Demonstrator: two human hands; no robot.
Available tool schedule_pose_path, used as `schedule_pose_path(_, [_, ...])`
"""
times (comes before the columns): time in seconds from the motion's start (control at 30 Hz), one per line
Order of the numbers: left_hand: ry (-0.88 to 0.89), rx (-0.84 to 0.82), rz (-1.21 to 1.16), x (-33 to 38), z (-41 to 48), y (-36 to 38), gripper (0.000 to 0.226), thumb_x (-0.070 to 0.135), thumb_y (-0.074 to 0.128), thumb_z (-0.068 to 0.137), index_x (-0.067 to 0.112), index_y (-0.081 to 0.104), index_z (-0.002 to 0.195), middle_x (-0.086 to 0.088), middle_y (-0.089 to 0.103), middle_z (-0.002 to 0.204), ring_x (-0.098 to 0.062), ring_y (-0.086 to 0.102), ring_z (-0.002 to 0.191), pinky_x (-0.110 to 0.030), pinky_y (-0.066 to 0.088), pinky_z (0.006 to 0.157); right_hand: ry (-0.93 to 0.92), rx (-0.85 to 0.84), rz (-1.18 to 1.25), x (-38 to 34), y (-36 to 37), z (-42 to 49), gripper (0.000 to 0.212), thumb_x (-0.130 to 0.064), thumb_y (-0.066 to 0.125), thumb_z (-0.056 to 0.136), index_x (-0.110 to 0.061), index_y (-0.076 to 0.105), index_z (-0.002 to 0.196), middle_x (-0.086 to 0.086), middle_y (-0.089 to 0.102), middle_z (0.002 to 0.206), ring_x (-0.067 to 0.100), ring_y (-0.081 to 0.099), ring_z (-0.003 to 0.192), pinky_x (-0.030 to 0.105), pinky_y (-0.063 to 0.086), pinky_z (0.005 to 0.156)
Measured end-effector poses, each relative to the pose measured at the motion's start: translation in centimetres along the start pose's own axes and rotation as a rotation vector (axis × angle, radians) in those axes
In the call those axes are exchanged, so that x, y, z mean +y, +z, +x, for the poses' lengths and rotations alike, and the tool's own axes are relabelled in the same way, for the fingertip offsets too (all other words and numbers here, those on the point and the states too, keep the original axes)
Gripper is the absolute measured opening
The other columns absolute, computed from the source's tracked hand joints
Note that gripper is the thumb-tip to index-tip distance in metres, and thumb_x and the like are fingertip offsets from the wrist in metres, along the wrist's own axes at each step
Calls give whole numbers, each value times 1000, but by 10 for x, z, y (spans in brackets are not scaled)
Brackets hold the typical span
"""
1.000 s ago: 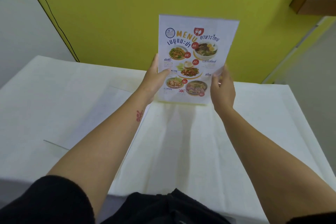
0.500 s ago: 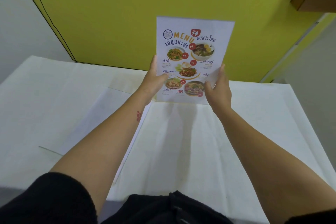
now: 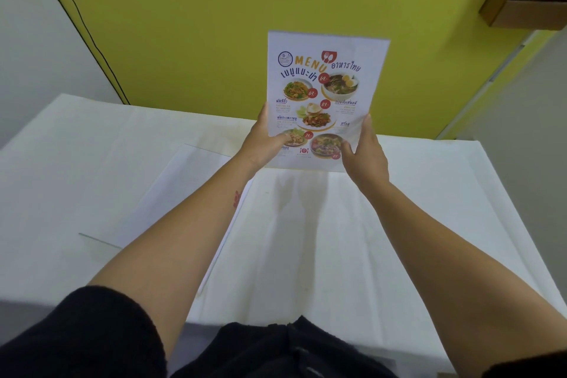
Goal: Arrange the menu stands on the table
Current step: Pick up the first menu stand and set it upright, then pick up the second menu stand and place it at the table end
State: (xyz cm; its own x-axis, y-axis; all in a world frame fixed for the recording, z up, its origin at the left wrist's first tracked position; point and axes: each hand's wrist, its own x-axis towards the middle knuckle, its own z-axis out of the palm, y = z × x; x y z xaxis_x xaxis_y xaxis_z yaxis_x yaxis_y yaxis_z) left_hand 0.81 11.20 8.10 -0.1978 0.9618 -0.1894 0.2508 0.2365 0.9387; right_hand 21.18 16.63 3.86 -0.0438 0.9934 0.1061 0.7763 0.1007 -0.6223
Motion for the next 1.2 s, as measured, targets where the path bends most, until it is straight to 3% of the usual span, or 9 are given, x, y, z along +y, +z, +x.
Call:
schedule_pose_path(0.17, [10,47,135,-6,-29,-1,67,16,51,102,22,16,159,2,34,158,-16,33,143,-22,28,94,-86,-22,-100,2,5,-18,70,-32,47,99,-12,14,158,4,19,165,24,28,149,40,32,115])
schedule_pose_path(0.23, [0,61,224,-18,-41,-5,64,20,49,103,18,17,158,1,26,162,-17,25,148,-23,27,105,-143,-52,-148,2,10,-30,68,-33,45,100,-11,17,157,8,20,165,25,24,150,41,28,118])
schedule_pose_path(0.33, [-58,49,372,-38,-55,-11,67,30,44,104,18,9,160,-2,9,167,-17,6,154,-38,13,123,-197,-105,-223,1,17,-44,65,-34,43,101,-9,20,156,11,20,164,28,22,150,40,23,120])
schedule_pose_path(0.47, [-102,24,630,-69,-74,-36,64,36,34,106,15,6,160,-6,0,167,-23,-7,154,-42,0,123,-277,-177,-287,-10,34,-65,62,-40,34,103,-11,21,157,9,19,165,25,16,153,39,16,123])
schedule_pose_path(0.73, [-261,-44,1082,-133,-115,-103,68,48,20,105,13,0,160,-11,-7,166,-28,-12,153,-46,-4,123,-292,-386,-346,-53,81,-110,63,-45,26,105,-13,15,158,6,10,167,23,6,154,37,6,124])
schedule_pose_path(0.97, [-200,-177,1184,-143,-125,-104,72,55,13,103,16,-9,159,-8,-17,165,-24,-21,151,-46,-8,123,-257,-535,-390,-69,109,-133,65,-47,24,104,-14,11,159,4,6,167,21,3,155,37,6,124])
schedule_pose_path(1.2, [-236,-139,1132,-148,-137,-108,75,57,11,102,13,-11,158,-9,-18,165,-23,-22,151,-44,-9,123,-144,-578,-360,-78,129,-139,69,-51,24,103,-11,11,159,7,8,167,23,5,154,37,8,124])
